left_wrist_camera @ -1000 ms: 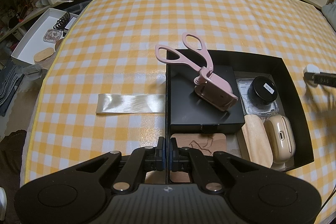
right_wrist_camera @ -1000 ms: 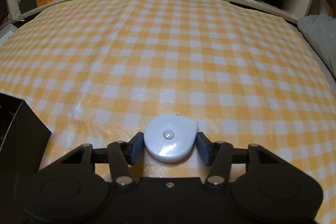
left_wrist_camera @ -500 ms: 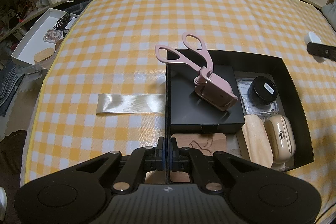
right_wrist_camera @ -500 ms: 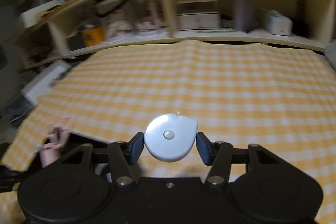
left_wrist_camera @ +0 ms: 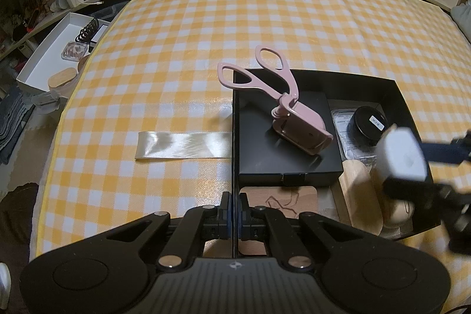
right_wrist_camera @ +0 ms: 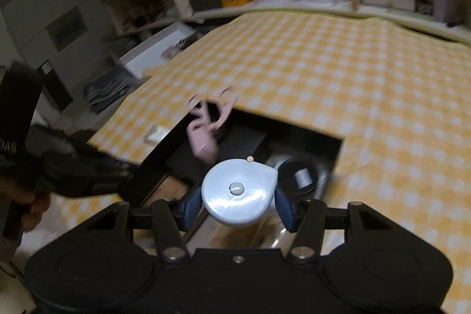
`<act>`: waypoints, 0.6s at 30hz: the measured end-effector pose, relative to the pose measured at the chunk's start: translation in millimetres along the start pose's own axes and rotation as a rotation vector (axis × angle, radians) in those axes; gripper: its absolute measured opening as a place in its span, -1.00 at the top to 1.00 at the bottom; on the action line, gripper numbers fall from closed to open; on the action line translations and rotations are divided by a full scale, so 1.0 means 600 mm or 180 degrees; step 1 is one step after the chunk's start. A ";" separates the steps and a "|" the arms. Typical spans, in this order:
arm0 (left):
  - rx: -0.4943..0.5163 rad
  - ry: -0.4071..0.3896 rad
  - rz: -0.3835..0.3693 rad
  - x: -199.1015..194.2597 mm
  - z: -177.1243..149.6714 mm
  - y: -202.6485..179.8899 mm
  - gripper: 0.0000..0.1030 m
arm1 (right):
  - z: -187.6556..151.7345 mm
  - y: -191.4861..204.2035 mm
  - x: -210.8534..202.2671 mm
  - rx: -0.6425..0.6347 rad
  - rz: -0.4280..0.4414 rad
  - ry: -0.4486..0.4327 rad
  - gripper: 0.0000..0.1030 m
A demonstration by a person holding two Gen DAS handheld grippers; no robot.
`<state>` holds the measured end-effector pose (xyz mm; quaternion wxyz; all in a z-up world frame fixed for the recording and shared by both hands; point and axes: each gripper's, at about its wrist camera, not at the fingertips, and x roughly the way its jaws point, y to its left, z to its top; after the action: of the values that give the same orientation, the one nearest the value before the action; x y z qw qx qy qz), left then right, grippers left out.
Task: Organize rigid objects
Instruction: 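Carry the tape measure with the right tool over the tray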
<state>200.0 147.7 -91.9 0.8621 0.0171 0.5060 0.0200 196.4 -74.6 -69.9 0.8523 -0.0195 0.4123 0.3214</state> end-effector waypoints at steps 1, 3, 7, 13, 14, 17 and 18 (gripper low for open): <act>0.0000 -0.0001 -0.0001 0.000 0.000 -0.002 0.93 | -0.004 0.006 0.004 -0.0011 0.0012 0.0036 -0.07; 0.0001 0.0000 0.0001 0.000 0.000 -0.001 0.93 | -0.010 0.015 0.013 -0.0044 0.0033 0.0100 -0.07; 0.0001 -0.0001 0.0001 0.000 0.000 -0.002 0.93 | -0.015 0.028 0.029 -0.0087 0.0061 0.0180 -0.07; 0.0003 0.0000 0.0002 0.000 0.000 -0.002 0.93 | -0.021 0.037 0.045 -0.0158 0.0046 0.0254 -0.07; 0.0004 0.0000 0.0002 -0.001 0.000 0.001 0.93 | -0.022 0.038 0.047 -0.0163 0.0038 0.0266 -0.07; 0.0006 0.0000 0.0004 0.000 0.000 -0.002 0.93 | -0.024 0.038 0.056 -0.0163 -0.0018 0.0349 -0.10; 0.0006 0.0000 0.0003 0.000 0.000 -0.001 0.93 | -0.024 0.037 0.057 -0.0158 -0.0026 0.0346 -0.10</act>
<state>199.7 146.8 -91.8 0.8621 0.0181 0.5060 0.0200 189.1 -43.2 -98.6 0.8291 -0.0597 0.4499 0.3265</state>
